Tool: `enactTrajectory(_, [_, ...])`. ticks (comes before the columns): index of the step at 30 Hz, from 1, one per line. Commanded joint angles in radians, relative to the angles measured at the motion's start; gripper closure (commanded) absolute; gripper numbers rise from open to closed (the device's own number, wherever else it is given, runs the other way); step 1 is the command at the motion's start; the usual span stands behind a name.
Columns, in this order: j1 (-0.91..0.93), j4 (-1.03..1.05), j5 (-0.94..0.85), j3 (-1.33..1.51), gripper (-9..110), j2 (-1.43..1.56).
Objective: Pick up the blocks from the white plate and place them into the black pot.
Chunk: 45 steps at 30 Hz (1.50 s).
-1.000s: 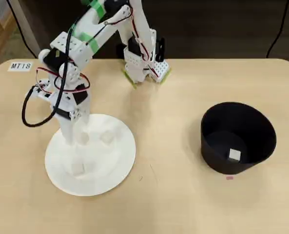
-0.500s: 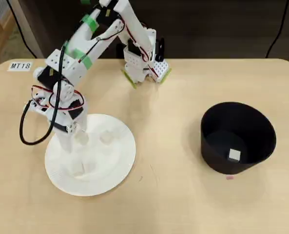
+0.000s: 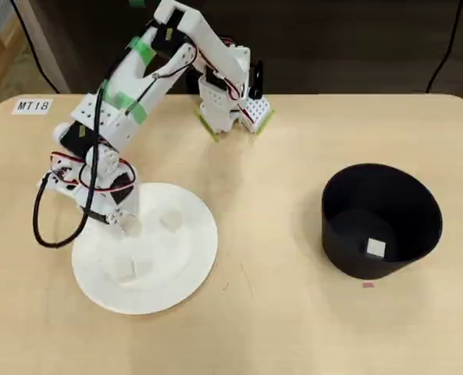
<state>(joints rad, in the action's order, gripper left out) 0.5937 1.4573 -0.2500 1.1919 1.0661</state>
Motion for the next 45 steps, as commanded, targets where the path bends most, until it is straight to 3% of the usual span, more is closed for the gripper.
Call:
enactTrajectory(1, [-0.025, -0.055, 0.003, -0.023, 104, 0.153])
enactTrajectory(7, [-0.104, -0.345, 0.061, 0.249, 104, 0.551])
enactTrajectory(10, [-0.204, -0.37, 0.089, 0.301, 104, 0.68])
enactTrajectory(20, [-0.876, -0.371, 0.118, 0.295, 104, 0.807])
enactTrajectory(26, [-1.146, -0.472, 0.067, 0.344, 104, 0.778])
enactTrajectory(36, [-1.221, -0.729, 0.078, 0.561, 104, 0.776])
enactTrajectory(45, [-1.206, -0.752, 0.106, 0.623, 101, 0.773])
